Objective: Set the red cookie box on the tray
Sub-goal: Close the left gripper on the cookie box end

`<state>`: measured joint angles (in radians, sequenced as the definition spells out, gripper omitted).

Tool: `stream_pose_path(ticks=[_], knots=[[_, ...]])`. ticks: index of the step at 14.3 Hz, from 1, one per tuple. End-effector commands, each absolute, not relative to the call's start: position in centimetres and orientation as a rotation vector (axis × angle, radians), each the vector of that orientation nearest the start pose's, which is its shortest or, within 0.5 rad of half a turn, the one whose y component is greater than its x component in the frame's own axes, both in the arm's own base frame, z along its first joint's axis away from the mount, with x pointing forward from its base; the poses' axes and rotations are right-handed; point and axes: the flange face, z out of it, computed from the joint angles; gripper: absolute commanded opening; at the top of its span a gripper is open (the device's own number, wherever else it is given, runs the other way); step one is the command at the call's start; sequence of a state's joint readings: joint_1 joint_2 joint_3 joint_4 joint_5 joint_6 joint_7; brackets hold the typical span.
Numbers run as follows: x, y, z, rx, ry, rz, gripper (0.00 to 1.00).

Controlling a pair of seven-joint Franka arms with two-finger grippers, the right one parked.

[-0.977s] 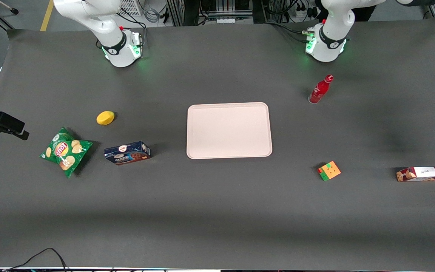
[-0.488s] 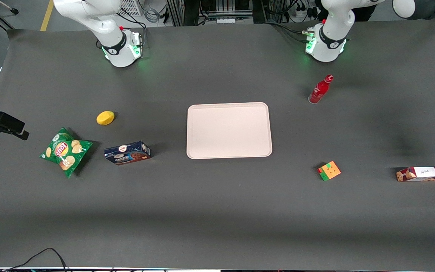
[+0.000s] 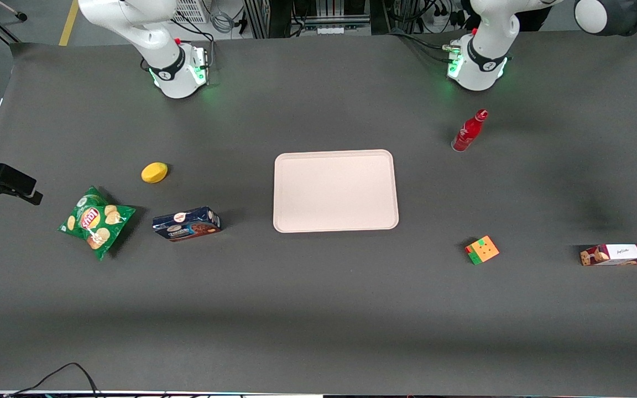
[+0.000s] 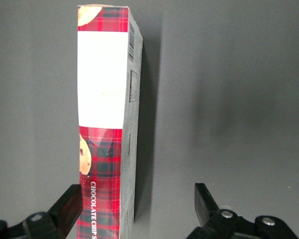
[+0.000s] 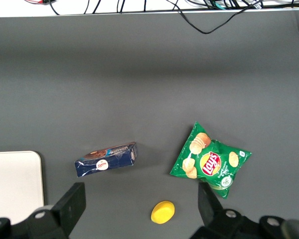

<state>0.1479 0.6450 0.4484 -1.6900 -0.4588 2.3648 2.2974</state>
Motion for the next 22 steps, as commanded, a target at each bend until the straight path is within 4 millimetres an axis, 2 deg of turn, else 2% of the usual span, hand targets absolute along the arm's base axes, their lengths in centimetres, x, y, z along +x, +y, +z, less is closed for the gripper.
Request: stream_pose_path(ticks=[1,3,8,10,16,20,22], knots=[[59.8,35.3,25.5,-2.228,2.044,-0.172,1.0],[60.0,34.9,24.9,-2.23,2.055,-0.173,1.0],[61.5,33.7,24.9,-2.196,2.078,-0.197,1.0],[62.1,33.7,24.1,-2.189,2.085,-0.187,1.0],[61.6,34.2,21.3,-2.218,2.081,-0.203,1.0],[61.9,34.2,21.0,-2.215,2.076,-0.202,1.0],[62.2,33.7,20.7,-2.207,2.083,-0.209,0.79]])
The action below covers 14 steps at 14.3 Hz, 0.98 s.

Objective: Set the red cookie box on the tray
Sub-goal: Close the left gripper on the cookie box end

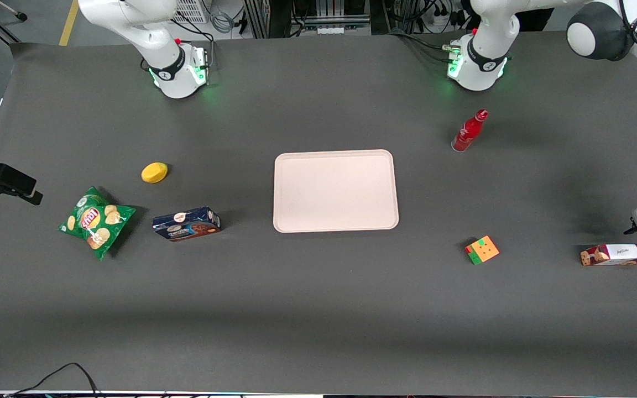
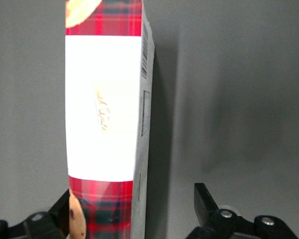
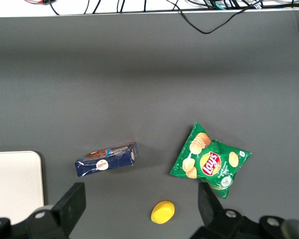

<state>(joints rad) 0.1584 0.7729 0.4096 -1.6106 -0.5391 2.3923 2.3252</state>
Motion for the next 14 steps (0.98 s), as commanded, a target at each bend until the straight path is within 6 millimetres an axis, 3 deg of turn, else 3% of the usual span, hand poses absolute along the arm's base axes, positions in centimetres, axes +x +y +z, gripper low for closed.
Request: stream_pose_path(ticks=[1,4,9,10,12,14], knots=[[62.5,33.6,20.6,-2.195,2.079,-0.208,0.63],[62.8,33.6,20.7,-2.193,2.072,-0.211,0.28],[64.8,32.4,22.8,-2.148,2.087,-0.245,0.19],[65.4,32.0,23.8,-2.148,2.075,-0.258,0.2],[66.8,30.8,27.8,-2.125,2.097,-0.292,0.22],[67.1,30.5,33.4,-2.061,2.09,-0.314,0.22]])
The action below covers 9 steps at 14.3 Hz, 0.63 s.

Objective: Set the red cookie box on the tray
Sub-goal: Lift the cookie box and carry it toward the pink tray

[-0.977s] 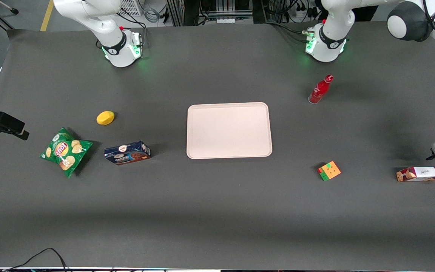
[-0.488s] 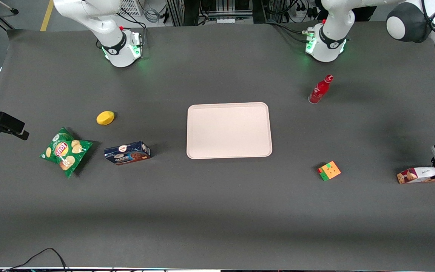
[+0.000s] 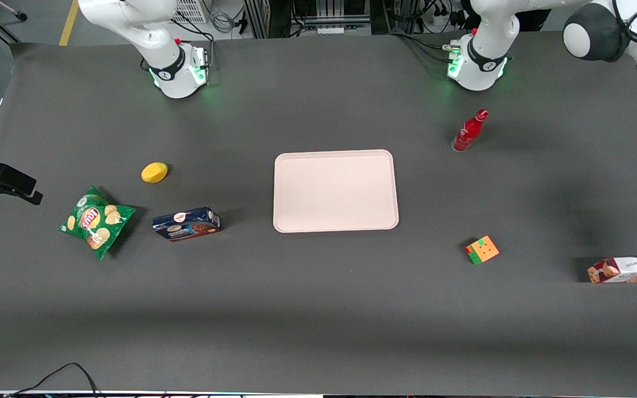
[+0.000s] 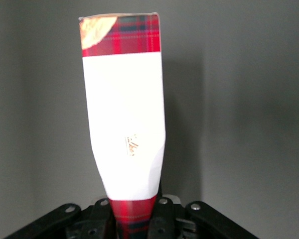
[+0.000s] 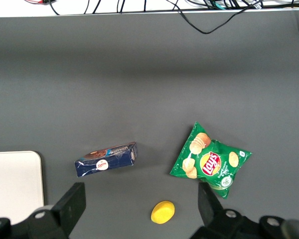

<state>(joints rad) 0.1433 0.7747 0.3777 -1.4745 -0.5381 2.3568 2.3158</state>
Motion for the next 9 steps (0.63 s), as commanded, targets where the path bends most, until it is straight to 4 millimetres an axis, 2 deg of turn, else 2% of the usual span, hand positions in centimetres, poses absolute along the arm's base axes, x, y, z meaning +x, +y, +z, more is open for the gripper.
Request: stream_pose_path(ticks=[1,6,8,9], knots=[[67.0,30.2,36.1,-2.055,2.083,-0.323,0.22],[66.0,28.7,48.5,-2.03,2.072,-0.234,0.22],[65.9,27.8,52.1,-2.061,2.065,-0.191,0.22],[66.0,27.3,53.0,-2.097,2.04,-0.195,0.22]])
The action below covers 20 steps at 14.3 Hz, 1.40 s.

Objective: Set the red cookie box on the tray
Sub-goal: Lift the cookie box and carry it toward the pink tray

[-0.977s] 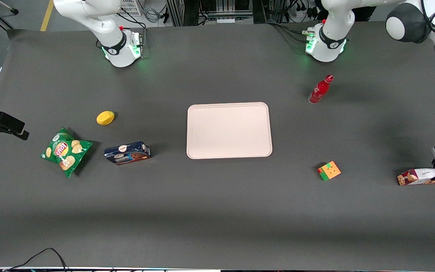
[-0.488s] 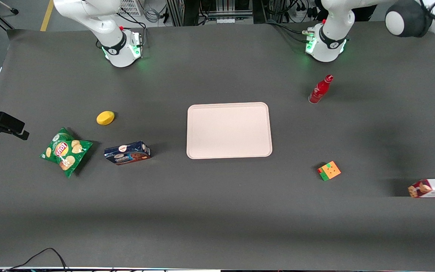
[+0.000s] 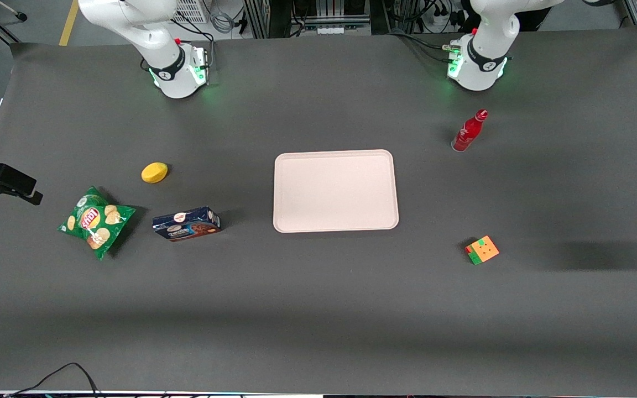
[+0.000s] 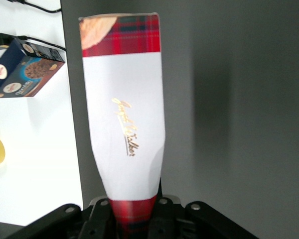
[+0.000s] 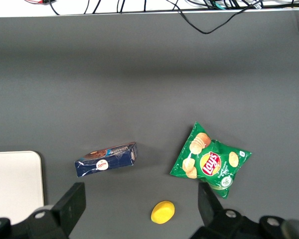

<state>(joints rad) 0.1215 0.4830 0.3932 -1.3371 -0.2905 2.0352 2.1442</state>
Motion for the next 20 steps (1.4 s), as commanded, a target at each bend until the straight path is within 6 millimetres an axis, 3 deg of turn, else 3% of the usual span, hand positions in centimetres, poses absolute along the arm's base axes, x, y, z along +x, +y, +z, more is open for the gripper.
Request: stream_pose_path(ticks=[1,4,6,9,11,15,18,20], knots=[[66.2,26.3,53.2,-2.148,2.012,-0.206,0.22],[67.3,20.6,54.2,-2.361,1.841,-0.247,0.22],[68.4,15.7,54.6,-2.488,1.717,-0.272,0.21],[69.1,6.0,55.5,-2.687,1.457,-0.241,0.21],[68.7,-1.0,55.6,-2.847,1.22,-0.203,0.21],[67.5,-11.5,54.7,-3.068,0.801,-0.16,0.22],[65.7,-18.7,53.6,-3.12,0.591,-0.122,0.23],[63.4,-25.0,53.5,-3.1,0.471,-0.122,0.23]])
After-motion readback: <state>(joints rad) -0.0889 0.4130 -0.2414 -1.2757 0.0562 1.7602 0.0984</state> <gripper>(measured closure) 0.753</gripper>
